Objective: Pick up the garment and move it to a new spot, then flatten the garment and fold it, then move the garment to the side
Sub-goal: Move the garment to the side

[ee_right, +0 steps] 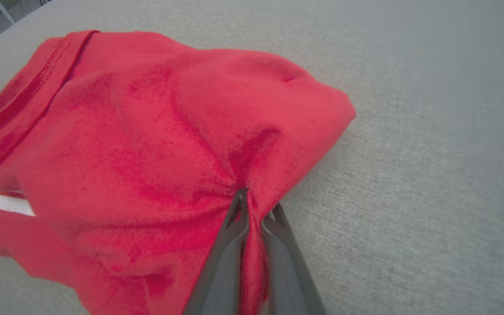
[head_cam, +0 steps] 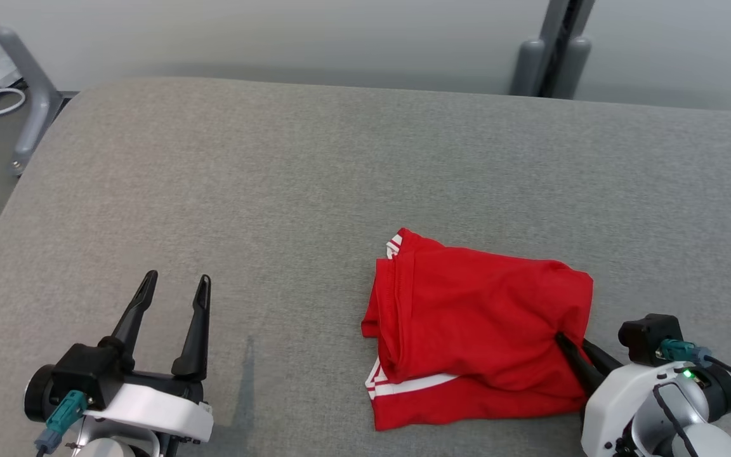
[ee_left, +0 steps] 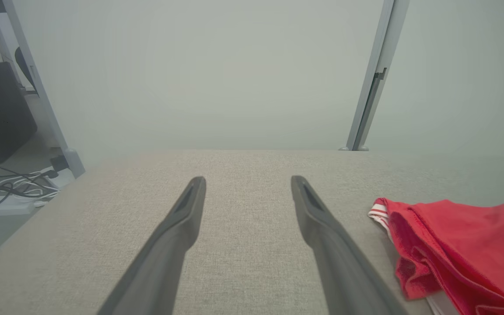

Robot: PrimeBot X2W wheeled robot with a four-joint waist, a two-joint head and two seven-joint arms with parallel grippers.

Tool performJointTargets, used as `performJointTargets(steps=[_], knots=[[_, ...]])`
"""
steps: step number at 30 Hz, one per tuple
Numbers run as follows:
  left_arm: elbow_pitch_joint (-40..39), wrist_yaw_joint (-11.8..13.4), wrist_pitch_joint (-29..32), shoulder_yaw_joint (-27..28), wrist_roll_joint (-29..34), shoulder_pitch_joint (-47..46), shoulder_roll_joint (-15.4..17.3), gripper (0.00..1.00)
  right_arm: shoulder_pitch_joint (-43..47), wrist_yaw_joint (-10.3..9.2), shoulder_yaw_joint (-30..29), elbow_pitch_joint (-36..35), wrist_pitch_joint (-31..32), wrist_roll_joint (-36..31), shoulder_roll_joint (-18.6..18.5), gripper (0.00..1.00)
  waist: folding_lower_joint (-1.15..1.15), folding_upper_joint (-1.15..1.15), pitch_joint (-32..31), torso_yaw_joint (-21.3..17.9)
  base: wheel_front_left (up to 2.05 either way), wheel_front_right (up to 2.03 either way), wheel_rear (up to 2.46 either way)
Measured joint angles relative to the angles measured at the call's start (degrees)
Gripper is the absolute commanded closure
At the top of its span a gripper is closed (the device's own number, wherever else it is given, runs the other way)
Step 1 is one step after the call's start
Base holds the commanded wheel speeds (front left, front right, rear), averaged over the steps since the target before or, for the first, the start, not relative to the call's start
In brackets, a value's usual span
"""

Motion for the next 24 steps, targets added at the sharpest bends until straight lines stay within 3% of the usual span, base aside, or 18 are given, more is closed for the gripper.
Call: performJointTargets(steps=[12,24], knots=[[-2.8,0.5,0.2,0.6,0.3,2.3,1.6,0.00,4.7,0.00,0.0,-9.9,2.8,-2.7,-4.9,1.00,0.00,0.00,-1.9,-11.9,0.00,0.00,0.00],[-5.7,0.7,1.8,0.4,0.3,2.0,3.0,0.00,2.6,0.00,0.9,-12.4,1.6,-3.1,-5.7,1.00,0.00,0.00,-0.2,-22.9,0.00,0.00,0.00]])
